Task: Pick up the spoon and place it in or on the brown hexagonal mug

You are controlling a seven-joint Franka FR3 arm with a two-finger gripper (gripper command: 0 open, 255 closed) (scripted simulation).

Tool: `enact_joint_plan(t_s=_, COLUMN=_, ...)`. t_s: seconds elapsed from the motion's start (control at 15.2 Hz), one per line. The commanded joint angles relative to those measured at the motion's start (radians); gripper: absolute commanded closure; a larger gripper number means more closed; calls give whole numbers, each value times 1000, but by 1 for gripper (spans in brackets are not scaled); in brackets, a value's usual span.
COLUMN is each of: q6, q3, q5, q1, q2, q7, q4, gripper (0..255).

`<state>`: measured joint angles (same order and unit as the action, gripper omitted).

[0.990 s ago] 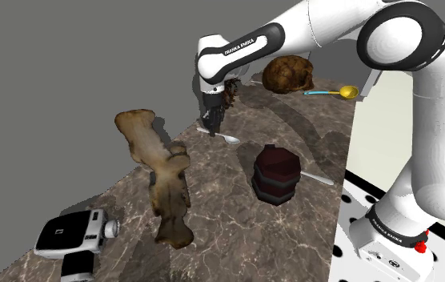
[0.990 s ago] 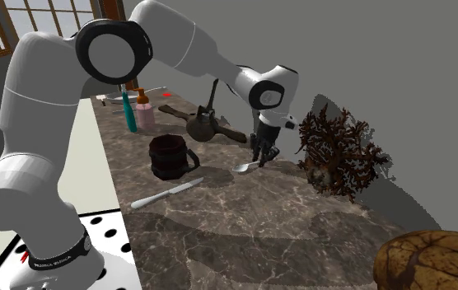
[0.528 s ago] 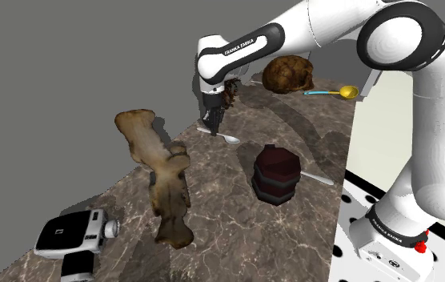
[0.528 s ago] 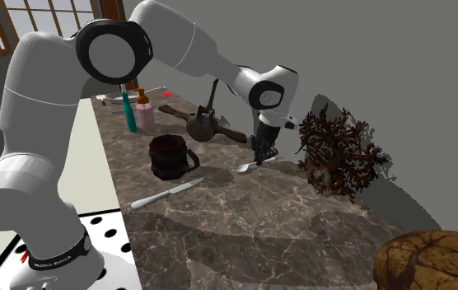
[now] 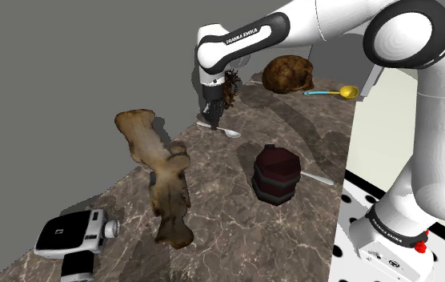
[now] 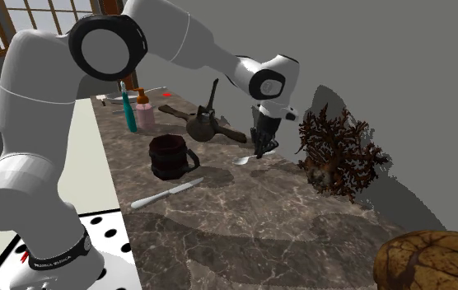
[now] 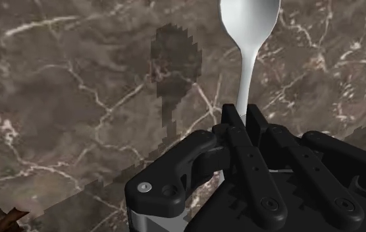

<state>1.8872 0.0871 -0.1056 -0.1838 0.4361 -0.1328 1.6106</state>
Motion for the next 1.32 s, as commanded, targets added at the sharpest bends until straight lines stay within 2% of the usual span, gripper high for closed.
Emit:
enact_joint_plan(t_s=0.0, q6=-26, q3=0, q5=0, q1=0, q2=-6, q7=4, q4=-19, gripper=255)
enact_joint_plan(t_s=1.25, q6=-259, q3=2, q5=2, q1=1, q2=-49, q7=29, q4=-211, gripper=255)
